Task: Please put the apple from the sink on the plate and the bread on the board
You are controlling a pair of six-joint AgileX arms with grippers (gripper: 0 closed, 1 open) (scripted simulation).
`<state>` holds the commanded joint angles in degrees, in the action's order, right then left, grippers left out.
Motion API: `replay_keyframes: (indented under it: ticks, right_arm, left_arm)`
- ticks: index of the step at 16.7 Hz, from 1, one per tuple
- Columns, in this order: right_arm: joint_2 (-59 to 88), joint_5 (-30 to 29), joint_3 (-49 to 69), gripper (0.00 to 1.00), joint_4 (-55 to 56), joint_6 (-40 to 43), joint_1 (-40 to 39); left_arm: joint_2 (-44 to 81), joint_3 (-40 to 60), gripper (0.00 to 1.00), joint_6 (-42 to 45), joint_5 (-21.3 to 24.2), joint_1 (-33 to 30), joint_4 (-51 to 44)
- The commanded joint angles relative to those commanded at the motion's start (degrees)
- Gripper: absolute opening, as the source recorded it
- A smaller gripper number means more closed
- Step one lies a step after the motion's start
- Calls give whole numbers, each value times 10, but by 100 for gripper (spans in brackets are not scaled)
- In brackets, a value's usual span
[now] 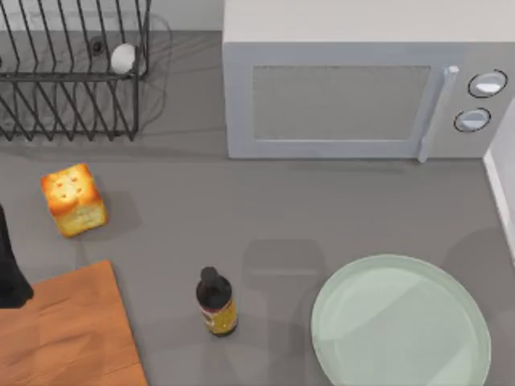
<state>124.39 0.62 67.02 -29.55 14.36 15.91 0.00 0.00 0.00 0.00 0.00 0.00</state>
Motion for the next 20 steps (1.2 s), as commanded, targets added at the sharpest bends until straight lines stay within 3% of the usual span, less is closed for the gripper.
replay_keyframes:
  ticks: [9, 16, 20]
  right_arm:
    - [-109, 1, 62, 0, -171, 2, 1]
    - [-118, 1, 68, 0, -180, -4, -5]
    - [-149, -1, 69, 0, -208, -66, -66]
  left_arm:
    - [0, 0, 100, 0, 0, 0, 0]
    - [0, 0, 100, 0, 0, 0, 0]
    - [0, 0, 100, 0, 0, 0, 0]
